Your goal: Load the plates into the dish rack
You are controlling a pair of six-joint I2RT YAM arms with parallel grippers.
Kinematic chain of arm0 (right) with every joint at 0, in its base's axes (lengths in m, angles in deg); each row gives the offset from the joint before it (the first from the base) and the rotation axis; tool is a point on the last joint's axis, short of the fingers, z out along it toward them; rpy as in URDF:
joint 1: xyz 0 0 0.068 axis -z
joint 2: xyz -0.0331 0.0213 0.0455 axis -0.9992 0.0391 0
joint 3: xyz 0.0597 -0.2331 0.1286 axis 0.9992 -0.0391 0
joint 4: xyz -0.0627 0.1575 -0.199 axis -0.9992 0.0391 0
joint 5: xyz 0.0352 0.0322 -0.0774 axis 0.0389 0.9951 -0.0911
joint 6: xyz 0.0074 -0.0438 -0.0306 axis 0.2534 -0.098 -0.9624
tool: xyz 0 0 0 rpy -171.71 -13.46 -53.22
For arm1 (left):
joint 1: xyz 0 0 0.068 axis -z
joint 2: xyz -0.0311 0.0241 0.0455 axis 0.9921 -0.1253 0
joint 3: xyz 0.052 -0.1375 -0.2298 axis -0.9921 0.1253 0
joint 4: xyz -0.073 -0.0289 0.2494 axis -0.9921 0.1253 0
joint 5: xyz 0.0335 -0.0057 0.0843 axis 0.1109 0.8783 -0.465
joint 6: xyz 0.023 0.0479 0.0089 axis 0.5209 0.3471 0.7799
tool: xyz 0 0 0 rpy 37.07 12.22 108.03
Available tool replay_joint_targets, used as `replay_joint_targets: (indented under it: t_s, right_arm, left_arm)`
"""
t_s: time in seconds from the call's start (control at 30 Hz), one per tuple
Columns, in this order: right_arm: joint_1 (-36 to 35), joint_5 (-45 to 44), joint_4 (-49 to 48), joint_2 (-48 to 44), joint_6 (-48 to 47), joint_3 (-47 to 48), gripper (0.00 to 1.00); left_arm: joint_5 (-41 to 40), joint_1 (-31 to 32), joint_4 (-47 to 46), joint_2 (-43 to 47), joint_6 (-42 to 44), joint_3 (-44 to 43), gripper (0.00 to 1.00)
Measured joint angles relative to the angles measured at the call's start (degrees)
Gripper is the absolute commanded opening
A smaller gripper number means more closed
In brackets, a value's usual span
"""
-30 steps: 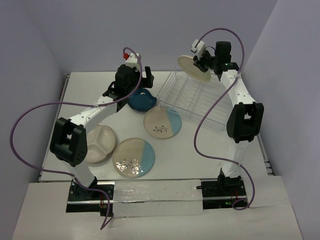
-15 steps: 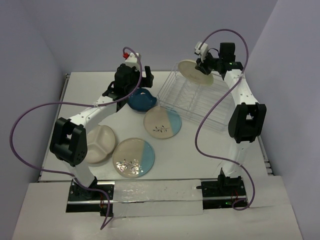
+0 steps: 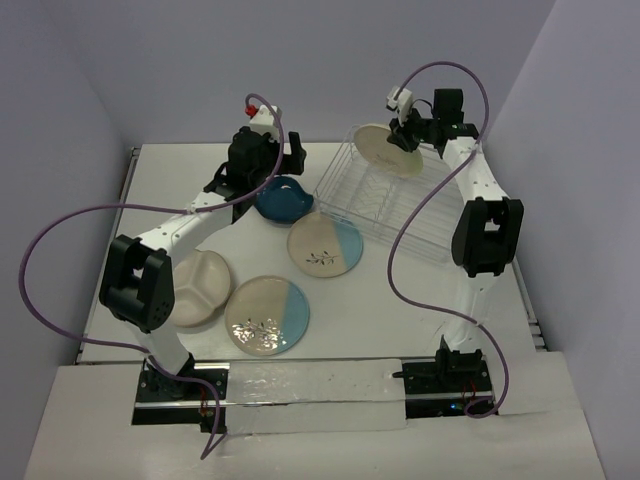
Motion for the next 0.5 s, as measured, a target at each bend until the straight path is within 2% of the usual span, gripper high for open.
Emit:
replay_joint_targets:
  t_s: [0.23, 0.4, 0.5]
  right_arm:
    - [-0.03, -0.13, 0.0, 1.94, 0.37, 1.2, 0.07]
    - [-0.03, -0.15, -0.12, 3.24, 0.49, 2.07, 0.32]
    - [-0.07, -0.82, -0.66, 4.11, 1.15, 2.89, 0.4]
  left_arm:
    - [0.08, -0.07, 0.02, -0.09, 0.09, 0.0, 0.99]
    - [0.68, -0.07, 0.07, -0.79, 0.11, 0.0, 0.99]
    - [0.88, -0.07, 0.13, -1.14, 0.1, 0.0, 0.99]
